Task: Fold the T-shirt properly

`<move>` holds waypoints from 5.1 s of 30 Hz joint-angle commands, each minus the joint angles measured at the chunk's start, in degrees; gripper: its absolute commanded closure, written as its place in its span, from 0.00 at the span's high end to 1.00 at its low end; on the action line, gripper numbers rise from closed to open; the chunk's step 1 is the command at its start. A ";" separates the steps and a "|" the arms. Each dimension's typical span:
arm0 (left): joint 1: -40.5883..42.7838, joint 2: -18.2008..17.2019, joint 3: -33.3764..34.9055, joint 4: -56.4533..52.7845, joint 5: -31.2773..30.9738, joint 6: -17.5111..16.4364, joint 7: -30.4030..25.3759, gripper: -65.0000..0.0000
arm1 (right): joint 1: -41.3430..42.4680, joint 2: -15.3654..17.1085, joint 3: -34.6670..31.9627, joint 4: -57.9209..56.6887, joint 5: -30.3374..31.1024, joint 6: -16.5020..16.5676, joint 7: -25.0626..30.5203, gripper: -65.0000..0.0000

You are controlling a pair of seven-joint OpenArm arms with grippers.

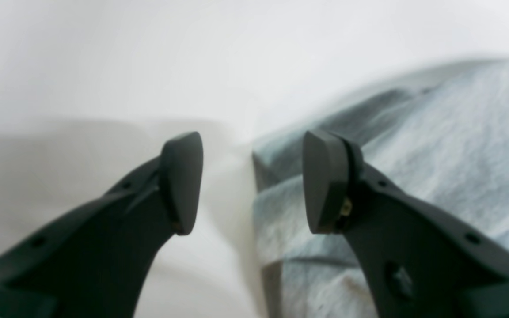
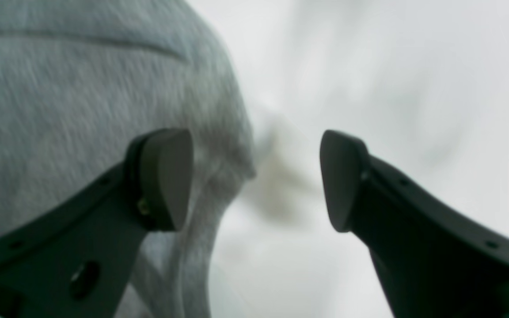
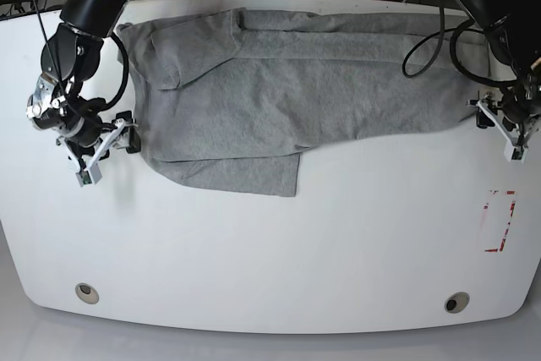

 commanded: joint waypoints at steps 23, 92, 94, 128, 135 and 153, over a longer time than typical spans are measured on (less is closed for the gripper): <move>1.72 -1.02 -0.31 0.85 -0.71 -0.06 -1.31 0.51 | 12.04 -5.31 -10.91 -21.44 -9.82 0.03 14.74 0.66; -2.50 -2.16 -1.19 -4.42 -0.62 -0.06 -6.76 0.32 | 9.40 -6.63 -17.94 -21.44 -9.73 0.03 15.09 0.01; -2.41 -2.69 -1.36 -6.27 -0.71 -0.06 -6.84 0.42 | 9.40 -6.63 -17.94 -21.44 -9.73 0.03 15.09 0.01; -2.50 -3.04 -4.97 -7.06 -1.06 -0.06 -6.84 0.00 | 9.76 -6.45 -17.94 -21.44 -9.73 0.03 14.83 0.01; -2.94 -3.04 -4.79 -2.57 -1.06 -0.06 -6.84 0.00 | 9.67 -5.39 -18.12 -17.93 -9.73 0.03 14.74 0.01; -10.76 -3.13 -3.04 -1.87 -1.15 -0.06 -6.93 0.00 | 9.84 -3.90 -18.29 -4.56 -9.82 0.03 10.96 0.02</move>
